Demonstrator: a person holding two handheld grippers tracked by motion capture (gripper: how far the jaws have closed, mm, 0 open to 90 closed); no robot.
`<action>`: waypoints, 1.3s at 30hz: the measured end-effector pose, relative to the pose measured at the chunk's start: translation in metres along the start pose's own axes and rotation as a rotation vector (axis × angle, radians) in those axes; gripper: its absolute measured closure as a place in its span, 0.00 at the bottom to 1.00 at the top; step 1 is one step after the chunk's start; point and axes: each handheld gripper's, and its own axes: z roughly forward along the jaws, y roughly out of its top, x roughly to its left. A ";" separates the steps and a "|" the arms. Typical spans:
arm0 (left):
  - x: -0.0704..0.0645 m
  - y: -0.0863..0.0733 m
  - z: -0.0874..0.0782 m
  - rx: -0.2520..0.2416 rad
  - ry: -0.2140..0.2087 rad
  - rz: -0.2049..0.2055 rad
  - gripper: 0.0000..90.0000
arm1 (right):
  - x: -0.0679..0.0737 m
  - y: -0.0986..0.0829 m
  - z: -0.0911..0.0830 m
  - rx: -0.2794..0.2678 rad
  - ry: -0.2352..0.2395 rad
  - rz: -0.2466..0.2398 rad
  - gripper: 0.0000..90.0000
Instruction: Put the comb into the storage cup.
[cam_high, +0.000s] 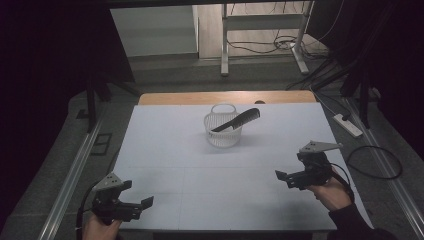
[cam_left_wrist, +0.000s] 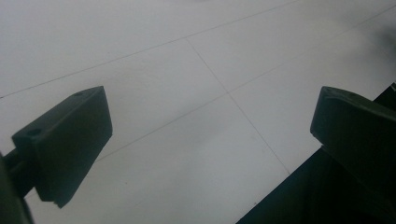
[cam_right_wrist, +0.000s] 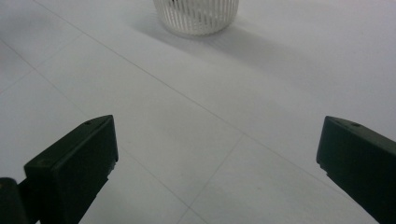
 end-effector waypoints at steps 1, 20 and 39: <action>0.000 0.000 0.000 0.000 0.000 0.000 0.00 | 0.000 -0.001 -0.001 0.002 -0.001 0.000 0.00; 0.000 0.000 0.000 -0.010 0.001 -0.008 0.00 | -0.004 -0.025 -0.023 -0.005 -0.030 0.038 0.00; 0.000 0.000 -0.001 -0.014 0.005 -0.010 0.00 | -0.007 -0.047 -0.044 -0.015 -0.081 0.076 0.00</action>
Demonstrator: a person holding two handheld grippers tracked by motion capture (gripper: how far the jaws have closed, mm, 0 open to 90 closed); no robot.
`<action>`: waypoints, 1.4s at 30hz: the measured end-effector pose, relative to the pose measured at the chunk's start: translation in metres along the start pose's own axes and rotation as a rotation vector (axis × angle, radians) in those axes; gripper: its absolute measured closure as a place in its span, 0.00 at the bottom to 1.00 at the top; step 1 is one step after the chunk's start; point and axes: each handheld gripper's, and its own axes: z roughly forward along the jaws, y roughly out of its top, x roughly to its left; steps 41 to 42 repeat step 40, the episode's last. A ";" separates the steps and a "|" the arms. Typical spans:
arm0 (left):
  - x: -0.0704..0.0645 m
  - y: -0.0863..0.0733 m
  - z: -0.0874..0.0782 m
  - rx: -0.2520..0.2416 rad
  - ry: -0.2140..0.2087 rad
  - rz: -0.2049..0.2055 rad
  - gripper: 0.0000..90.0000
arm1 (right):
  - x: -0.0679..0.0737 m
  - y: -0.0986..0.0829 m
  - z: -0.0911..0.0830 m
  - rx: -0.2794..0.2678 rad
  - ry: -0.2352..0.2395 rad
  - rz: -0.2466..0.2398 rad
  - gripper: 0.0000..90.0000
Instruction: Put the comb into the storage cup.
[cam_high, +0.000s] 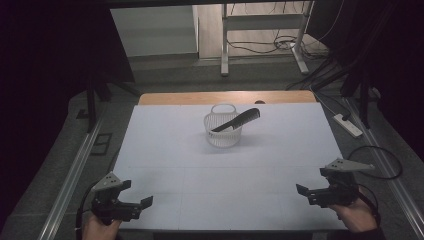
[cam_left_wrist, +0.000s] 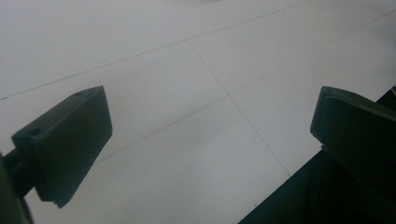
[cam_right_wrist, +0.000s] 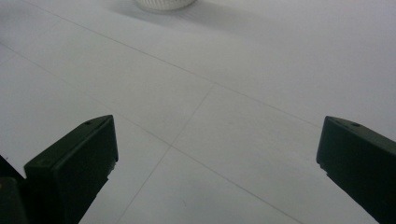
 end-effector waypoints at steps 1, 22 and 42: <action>0.000 0.000 0.000 -0.002 0.002 0.000 0.00 | 0.000 -0.001 -0.001 0.000 -0.002 0.005 0.00; 0.000 -0.001 -0.002 -0.016 0.023 0.001 0.00 | 0.001 -0.024 -0.016 0.022 -0.060 0.026 0.00; 0.001 0.000 -0.001 -0.011 0.023 -0.001 0.00 | 0.001 -0.030 -0.020 0.078 -0.107 0.024 0.00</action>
